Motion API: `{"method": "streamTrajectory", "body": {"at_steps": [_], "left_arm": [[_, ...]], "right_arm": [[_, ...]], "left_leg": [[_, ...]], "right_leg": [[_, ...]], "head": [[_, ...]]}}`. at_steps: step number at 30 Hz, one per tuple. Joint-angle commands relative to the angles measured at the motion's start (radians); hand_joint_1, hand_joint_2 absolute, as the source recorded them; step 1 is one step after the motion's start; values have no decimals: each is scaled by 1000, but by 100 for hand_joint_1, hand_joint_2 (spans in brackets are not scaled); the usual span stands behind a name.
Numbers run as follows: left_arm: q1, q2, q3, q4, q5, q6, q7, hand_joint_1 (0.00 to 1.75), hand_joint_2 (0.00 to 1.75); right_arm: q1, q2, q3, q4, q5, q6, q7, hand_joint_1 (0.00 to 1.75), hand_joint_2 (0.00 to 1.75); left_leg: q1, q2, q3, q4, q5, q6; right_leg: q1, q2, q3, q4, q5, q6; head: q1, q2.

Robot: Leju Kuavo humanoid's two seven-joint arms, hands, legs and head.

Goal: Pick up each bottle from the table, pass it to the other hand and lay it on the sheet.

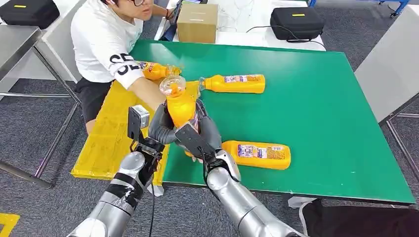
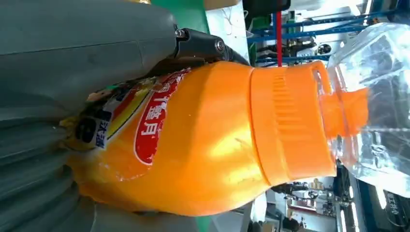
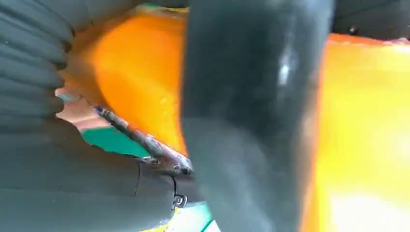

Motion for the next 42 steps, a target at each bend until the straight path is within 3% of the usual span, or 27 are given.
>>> {"method": "streamTrajectory", "body": {"at_steps": [1,14,16,17,23,27,42], "left_arm": [[-51,42,12,88,14,-15,12,175,175],[-65,85,87,133,-49,83,-42,175,175],[-79,102,85,140,-118,161,-69,175,175],[-186,179,78,280,-525,531,-107,175,175],[-274,240,17,468,-849,777,-52,175,175],[-283,270,-31,537,-1014,834,-11,175,175],[-277,269,-27,543,-1012,812,-23,175,175]], "right_arm": [[-11,-33,-10,-28,-34,-10,-21,0,175],[54,-84,-91,-200,-142,10,-59,0,175],[64,-91,-96,-231,-148,-1,-70,0,175],[112,-105,-120,-364,-181,-26,-100,0,175],[116,-119,-124,-365,-209,-14,-114,0,175],[111,-124,-116,-345,-233,5,-131,0,175],[108,-122,-114,-342,-234,6,-132,0,175]], "left_leg": [[0,-1,5,0,-2,-1],[0,0,5,0,-2,-1],[0,0,7,0,-2,-1],[0,0,5,-1,-1,-1],[1,-1,3,0,0,-1],[1,1,5,0,-1,-1],[1,1,4,1,-2,-1]], "right_leg": [[0,-1,5,0,-2,-2],[0,0,5,0,-2,-2],[0,0,7,0,-3,-2],[0,0,4,0,-1,-2],[1,-1,3,0,-1,-1],[1,0,4,0,-2,-1],[1,0,3,1,-2,-1]], "head": [[0,0],[0,0],[0,0],[0,0],[0,0],[0,0],[1,0]]}}
